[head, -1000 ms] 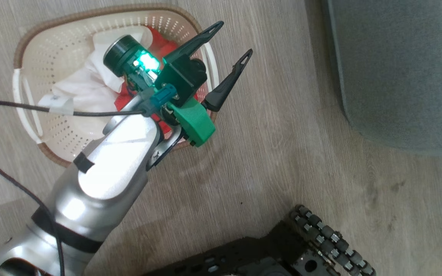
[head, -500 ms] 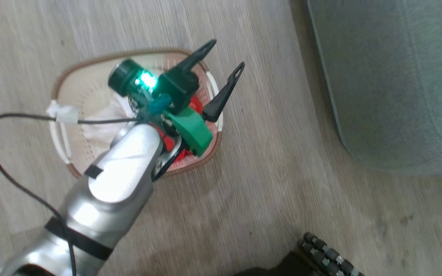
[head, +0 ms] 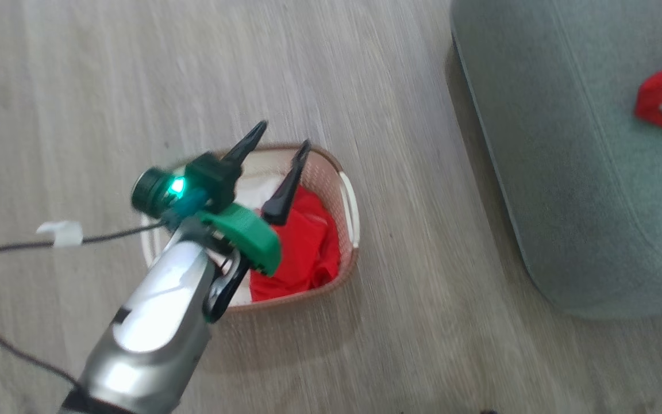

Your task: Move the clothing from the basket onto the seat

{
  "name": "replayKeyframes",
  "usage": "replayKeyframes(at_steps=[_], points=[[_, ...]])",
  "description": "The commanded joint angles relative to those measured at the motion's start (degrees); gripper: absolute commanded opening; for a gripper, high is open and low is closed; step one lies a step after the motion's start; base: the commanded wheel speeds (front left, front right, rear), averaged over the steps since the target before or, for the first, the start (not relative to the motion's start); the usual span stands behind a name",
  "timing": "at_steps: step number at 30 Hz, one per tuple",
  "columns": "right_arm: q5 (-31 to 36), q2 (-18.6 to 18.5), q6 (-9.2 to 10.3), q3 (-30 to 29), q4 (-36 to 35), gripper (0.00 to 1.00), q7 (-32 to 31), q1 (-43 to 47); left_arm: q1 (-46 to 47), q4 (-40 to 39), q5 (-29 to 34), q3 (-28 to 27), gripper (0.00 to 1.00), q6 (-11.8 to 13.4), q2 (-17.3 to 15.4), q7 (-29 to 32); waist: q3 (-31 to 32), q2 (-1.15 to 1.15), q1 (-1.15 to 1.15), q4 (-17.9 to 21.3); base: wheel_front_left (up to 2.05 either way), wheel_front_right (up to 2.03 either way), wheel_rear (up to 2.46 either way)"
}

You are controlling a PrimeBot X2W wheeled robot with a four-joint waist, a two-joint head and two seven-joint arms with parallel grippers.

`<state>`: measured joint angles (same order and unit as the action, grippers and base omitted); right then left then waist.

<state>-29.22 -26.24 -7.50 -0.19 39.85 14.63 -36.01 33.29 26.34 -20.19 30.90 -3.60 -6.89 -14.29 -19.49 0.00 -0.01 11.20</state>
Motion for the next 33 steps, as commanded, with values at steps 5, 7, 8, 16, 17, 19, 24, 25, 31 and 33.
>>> replayKeyframes(at_steps=[5, 7, 8, 16, 17, 19, 24, 25, 31, 33], points=[[0.3, 1.2, 0.01, 2.0, -4.7, 1.00, 0.4, 3.0, -3.3, -2.5, 0.0, -6.3, 1.00, 1.1, -0.9, -0.7, 5.7, 0.00, 0.01, -2.9, 0.00, 0.00, 0.00], [0.7, 1.6, 0.01, 3.0, -5.7, 1.00, 0.4, 3.8, -5.0, -2.7, 0.3, -8.3, 1.00, 1.6, -1.0, -0.7, 7.1, 0.00, 0.01, -3.7, 0.00, 0.00, 0.00], [0.7, 1.9, 0.01, 3.4, -6.1, 1.00, 0.4, 4.1, -5.8, -2.8, 0.4, -9.4, 1.00, 1.9, -1.0, -0.7, 7.8, 0.00, 0.01, -3.9, 0.00, 0.00, 0.00], [2.0, 5.0, 0.01, 7.9, -9.9, 1.00, 0.4, 7.2, -12.3, -3.2, 1.8, -18.5, 1.00, 4.1, -1.3, -0.7, 12.3, 0.00, 0.01, -6.0, 0.00, 0.00, 0.00], [2.1, 5.4, 0.01, 8.5, -10.4, 1.00, 0.4, 7.5, -13.1, -3.4, 2.0, -19.7, 1.00, 4.3, -1.3, -0.7, 12.7, 0.00, 0.01, -6.1, 0.00, 0.00, 0.00], [2.4, 6.2, 0.01, 9.6, -11.2, 1.00, 0.4, 8.3, -14.7, -3.8, 2.7, -21.8, 1.00, 4.8, -1.3, -0.7, 13.4, 0.00, 0.01, -6.5, 0.00, 0.00, 0.00], [3.0, 8.7, 0.01, 11.5, -13.4, 1.00, 0.4, 11.1, -19.4, -5.5, 4.7, -27.3, 1.00, 5.3, -0.4, -0.7, 15.5, 0.00, 0.01, -7.6, 0.00, 0.00, 0.00], [3.1, 9.1, 0.01, 11.7, -13.6, 1.00, 0.4, 11.7, -20.1, -5.7, 5.0, -28.0, 1.00, 5.2, -0.2, -0.7, 15.9, 0.00, 0.01, -7.8, 0.00, 0.00, 0.00], [4.3, 11.0, 0.01, 12.2, -14.7, 1.00, 0.4, 15.9, -24.1, -7.8, 7.1, -32.0, 1.00, 5.0, 1.3, -0.7, 17.7, 0.00, 0.01, -8.4, 0.00, 0.00, 0.00], [4.6, 11.5, 0.01, 12.1, -14.9, 1.00, 0.4, 17.3, -25.4, -8.6, 7.7, -33.0, 1.00, 4.9, 1.8, -0.7, 18.0, 0.00, 0.01, -8.4, 0.00, 0.00, 0.00]])
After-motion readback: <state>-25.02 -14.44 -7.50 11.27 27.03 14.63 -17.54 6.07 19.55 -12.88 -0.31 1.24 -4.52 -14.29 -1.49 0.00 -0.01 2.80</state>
